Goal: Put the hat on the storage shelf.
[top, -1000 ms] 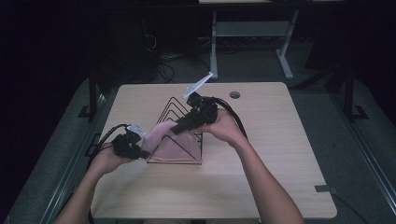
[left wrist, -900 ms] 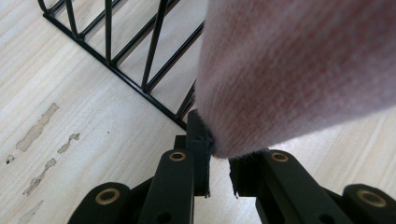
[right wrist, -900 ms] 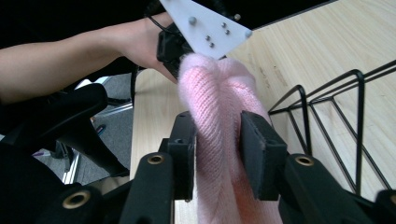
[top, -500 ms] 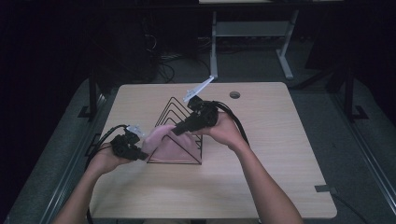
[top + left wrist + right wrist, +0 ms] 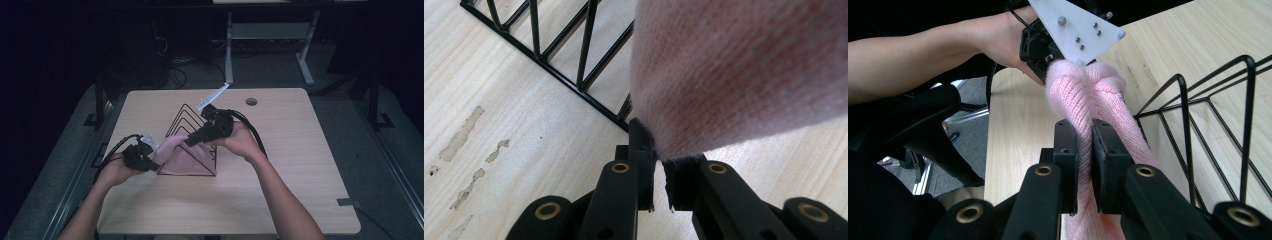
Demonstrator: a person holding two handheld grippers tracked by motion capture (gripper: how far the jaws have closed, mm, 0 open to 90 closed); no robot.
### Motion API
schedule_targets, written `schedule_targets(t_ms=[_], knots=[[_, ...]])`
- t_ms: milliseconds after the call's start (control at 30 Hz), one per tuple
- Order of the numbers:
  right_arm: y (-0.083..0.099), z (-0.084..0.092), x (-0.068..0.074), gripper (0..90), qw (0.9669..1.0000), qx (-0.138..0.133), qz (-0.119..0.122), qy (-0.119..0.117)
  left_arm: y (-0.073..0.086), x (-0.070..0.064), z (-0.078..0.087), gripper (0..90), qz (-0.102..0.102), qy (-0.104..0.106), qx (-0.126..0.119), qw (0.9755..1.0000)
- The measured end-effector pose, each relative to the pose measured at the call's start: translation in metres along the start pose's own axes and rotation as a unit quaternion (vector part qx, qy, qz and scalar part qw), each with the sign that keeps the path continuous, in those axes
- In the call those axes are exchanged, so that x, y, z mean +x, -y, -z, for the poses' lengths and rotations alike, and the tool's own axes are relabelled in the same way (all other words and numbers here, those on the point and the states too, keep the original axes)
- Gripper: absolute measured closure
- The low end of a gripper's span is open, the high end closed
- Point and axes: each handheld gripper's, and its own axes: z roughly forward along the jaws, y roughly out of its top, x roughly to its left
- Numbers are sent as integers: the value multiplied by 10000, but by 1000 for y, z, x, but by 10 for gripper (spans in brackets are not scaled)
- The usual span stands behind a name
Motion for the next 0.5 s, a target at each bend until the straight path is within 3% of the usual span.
schedule_targets(t_ms=[200,267,500], knots=[[1,-1,2,809,10000,-12,-88,-15,0,1,-2,828,-15,-27,12,10000],[1,-1,1,786,10000,-34,-56,-57,1,1,0,774,36,-38,-32,10000],[9,13,-1,642,9996,-248,-88,-73,5,2,8,712,134,-32,-168,9998]])
